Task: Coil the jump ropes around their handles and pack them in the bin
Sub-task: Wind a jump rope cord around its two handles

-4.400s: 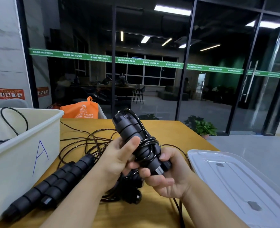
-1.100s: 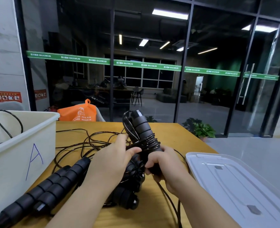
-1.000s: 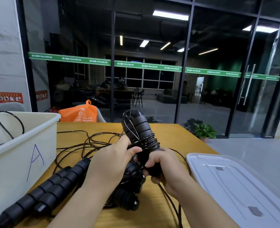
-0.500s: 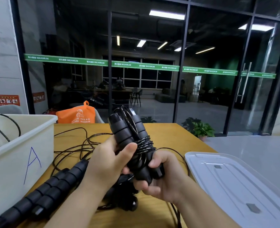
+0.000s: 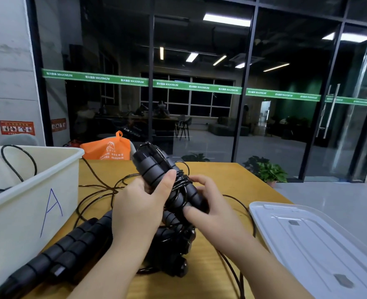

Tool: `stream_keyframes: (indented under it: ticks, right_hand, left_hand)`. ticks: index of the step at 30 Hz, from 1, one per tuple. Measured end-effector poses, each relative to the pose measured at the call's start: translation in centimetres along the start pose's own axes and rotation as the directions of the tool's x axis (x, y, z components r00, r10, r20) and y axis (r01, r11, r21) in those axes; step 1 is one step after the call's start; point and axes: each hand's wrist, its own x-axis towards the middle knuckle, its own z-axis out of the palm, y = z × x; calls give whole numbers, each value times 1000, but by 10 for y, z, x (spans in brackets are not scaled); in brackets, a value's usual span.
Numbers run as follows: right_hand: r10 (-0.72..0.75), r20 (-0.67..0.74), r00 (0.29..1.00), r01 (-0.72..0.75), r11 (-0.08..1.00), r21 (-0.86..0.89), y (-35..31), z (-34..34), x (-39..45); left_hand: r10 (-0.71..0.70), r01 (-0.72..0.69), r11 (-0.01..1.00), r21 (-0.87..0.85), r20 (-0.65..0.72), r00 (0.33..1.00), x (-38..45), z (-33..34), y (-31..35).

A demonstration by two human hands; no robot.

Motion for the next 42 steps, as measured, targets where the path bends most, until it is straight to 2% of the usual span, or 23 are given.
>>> stream_keyframes:
  ticks: [3,7,9,11,14,18,21,25,30,33,36,39,42]
  right_hand:
    - [-45,49,998,51,989,-140,8,3,-1]
    - [-110,-45,993,91,945,-316,13,2,3]
    - [-97,-59,994,64,912,-406,13,2,4]
    - [-57,-90,994,9,886,-463,12,2,3]
    - [-47,-148,988,-32,869,-493,16,2,3]
    - [-8,-168,986,-71,884,-461,15,-3,3]
    - [108,-177,978,-160,938,-308,14,-6,5]
    - [268,-72,961,-266,963,44,16,-11,8]
    - [306,93,948,-319,916,243,17,-15,8]
    - [258,299,919,-364,847,387,15,-14,6]
    - [110,473,874,-405,702,585,11,-16,3]
    - [-1,528,849,-413,621,666,10,-18,3]
    - [-7,530,848,-439,552,709,12,-15,4]
  left_hand:
    - [-55,55,998,6,28,998,-1,3,0]
    - [-71,69,997,27,107,992,-3,5,-2]
    - [-64,57,997,59,132,989,-4,7,-3]
    - [-43,24,993,117,166,985,-7,10,-4]
    - [-2,-51,983,178,285,958,-9,17,-5]
    - [105,-193,965,178,413,904,-9,16,-1]
    - [203,-287,954,93,505,839,-4,11,-11]
    - [363,-498,846,191,480,799,2,9,-23]
    - [361,-484,858,174,466,808,1,4,-22]
    - [371,-455,884,107,434,821,5,5,-28]
    - [344,-390,919,48,384,857,11,4,-42]
    - [348,-363,931,-26,360,866,10,6,-44]
    - [364,-380,925,-22,345,865,10,10,-44]
